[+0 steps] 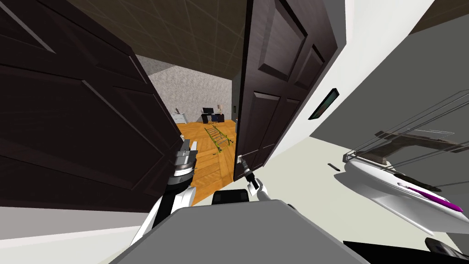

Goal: Push the door open

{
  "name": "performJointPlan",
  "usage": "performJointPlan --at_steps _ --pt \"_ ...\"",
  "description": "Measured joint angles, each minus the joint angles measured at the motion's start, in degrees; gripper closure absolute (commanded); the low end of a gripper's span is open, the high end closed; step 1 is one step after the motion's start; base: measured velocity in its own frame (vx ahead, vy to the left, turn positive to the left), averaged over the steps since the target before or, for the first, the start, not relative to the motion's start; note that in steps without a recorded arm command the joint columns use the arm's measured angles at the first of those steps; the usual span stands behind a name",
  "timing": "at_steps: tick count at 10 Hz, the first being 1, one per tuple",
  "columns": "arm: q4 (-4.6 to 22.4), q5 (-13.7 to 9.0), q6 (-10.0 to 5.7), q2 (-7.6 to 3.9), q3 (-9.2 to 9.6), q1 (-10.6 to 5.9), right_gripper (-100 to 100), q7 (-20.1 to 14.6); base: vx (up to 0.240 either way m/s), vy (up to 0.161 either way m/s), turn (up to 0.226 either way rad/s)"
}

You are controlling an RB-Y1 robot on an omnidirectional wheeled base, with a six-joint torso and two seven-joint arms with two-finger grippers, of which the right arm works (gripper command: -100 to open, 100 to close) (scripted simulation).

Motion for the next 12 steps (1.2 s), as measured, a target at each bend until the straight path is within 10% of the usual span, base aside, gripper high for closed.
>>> performJointPlan --at_steps 7,12 --pt "-1.98 -0.48 1.75 -0.80 -0.53 1.72 100 0.12 0.083 0.053 -0.017" --pt "2.12 -2.01 -0.12 -1.38 -2.86 -0.55 100 1.62 0.137 0.071 -0.040"
